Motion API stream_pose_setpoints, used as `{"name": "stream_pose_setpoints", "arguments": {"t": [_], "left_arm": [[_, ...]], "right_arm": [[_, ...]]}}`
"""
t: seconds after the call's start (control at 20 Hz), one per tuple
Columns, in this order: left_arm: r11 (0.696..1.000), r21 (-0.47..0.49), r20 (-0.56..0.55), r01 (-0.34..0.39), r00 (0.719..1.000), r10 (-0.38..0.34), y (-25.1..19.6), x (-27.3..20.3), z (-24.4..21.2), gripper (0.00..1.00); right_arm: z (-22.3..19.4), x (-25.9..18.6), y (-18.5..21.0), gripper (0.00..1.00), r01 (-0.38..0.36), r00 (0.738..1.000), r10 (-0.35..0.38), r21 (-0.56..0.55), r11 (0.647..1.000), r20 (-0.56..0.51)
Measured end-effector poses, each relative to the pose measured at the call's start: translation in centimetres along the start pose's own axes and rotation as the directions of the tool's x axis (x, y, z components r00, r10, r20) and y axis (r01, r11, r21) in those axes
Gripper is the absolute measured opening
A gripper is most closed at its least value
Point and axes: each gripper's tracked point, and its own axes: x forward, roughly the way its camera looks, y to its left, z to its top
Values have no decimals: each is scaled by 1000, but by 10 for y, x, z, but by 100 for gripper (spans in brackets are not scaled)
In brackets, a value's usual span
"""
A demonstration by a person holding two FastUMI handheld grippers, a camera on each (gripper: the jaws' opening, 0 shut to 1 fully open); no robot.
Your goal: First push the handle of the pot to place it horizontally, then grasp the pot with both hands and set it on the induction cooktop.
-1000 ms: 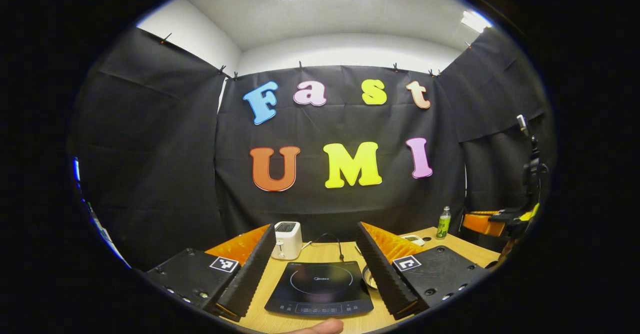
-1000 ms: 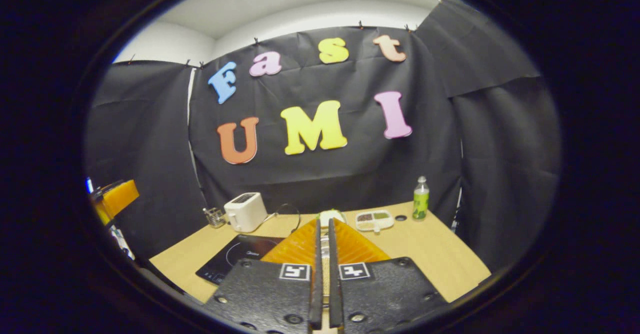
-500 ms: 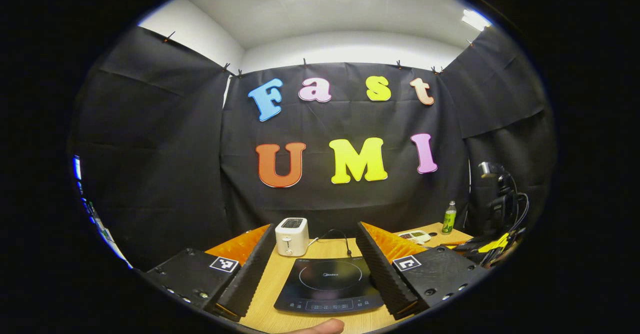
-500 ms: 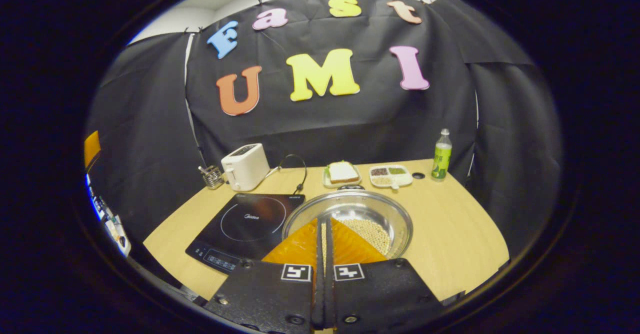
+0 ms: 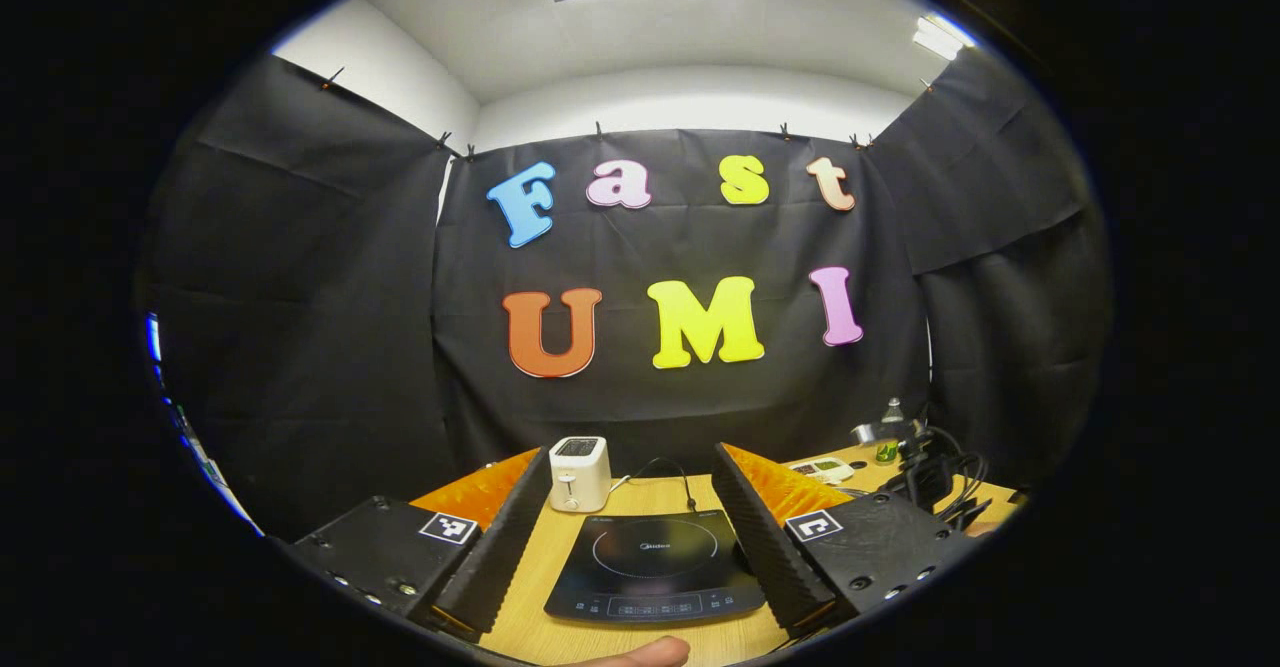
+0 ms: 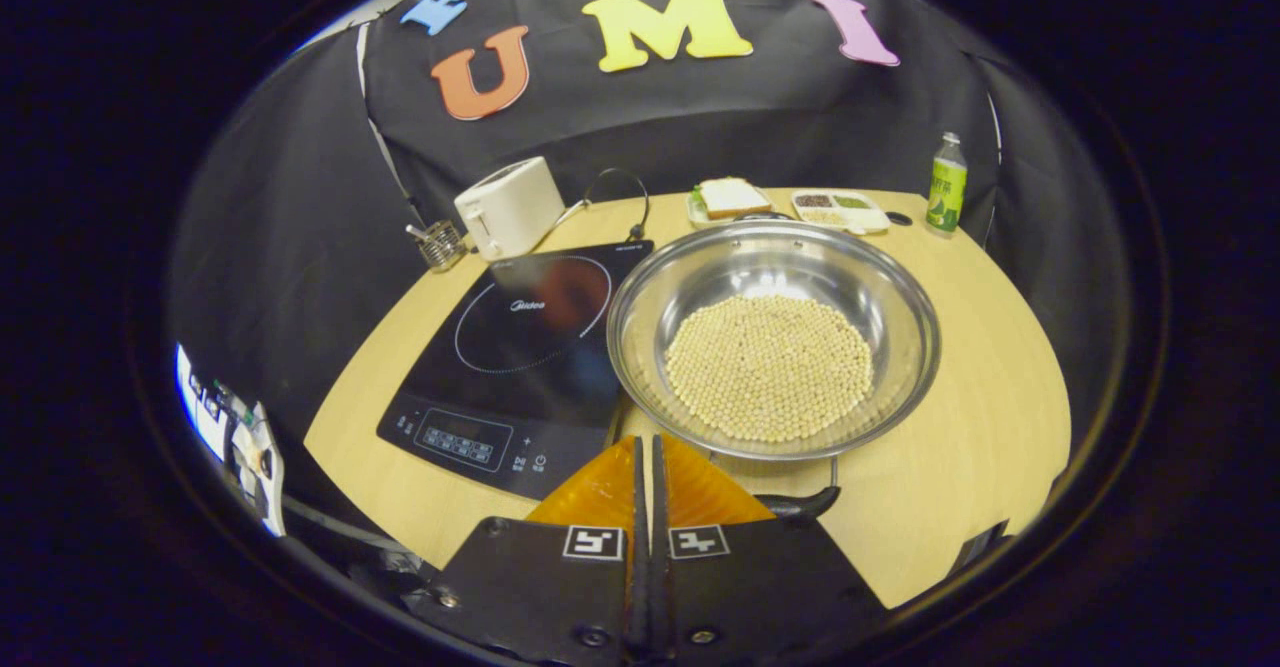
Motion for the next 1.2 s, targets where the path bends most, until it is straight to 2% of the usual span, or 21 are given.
{"name": "stream_pose_setpoints", "arguments": {"t": [0.05,0.15,0.25,0.3,0.4,0.55,0.7,0.8,0.85,0.9,1.15,1.2], "left_arm": [[1000,-8,-2,0,1000,0,-4,-1,-2,96],[1000,-10,-5,11,1000,-11,-13,-2,-5,96],[1000,-17,-5,14,1000,-14,-15,0,-7,96],[999,-30,-8,12,1000,-12,-16,-1,-9,96],[998,-68,-14,17,1000,-18,-21,-1,-10,96],[994,-108,-15,1,1000,-3,-18,-4,-6,96],[992,-129,-11,2,1000,-3,-17,-7,-2,96],[989,-148,-9,13,1000,-14,-18,-7,2,95],[988,-151,-7,12,1000,-13,-16,-8,4,95],[989,-150,-6,6,1000,-7,-12,-8,5,95],[991,-131,18,-20,1000,23,0,-9,18,95],[991,-134,18,-26,999,29,3,-9,17,95]], "right_arm": [[-2,4,-1,1,8,1000,-8,-2,1000,-7],[-7,6,-2,4,12,1000,-11,24,1000,-15],[-9,8,-4,0,29,999,-29,20,999,-18],[-9,9,-6,4,38,999,-38,21,999,-19],[-13,11,-11,1,52,998,-51,31,998,-32],[-13,12,-15,1,31,999,-30,50,998,-18],[-12,5,-28,4,63,998,-63,25,998,0],[-13,3,-34,0,76,997,-76,15,997,3],[-13,3,-36,4,79,997,-79,2,997,5],[-14,2,-39,1,80,997,-80,-10,997,3],[-12,-5,-54,4,99,995,-98,-44,994,18],[-14,-5,-56,1,97,995,-96,-45,994,15]]}}
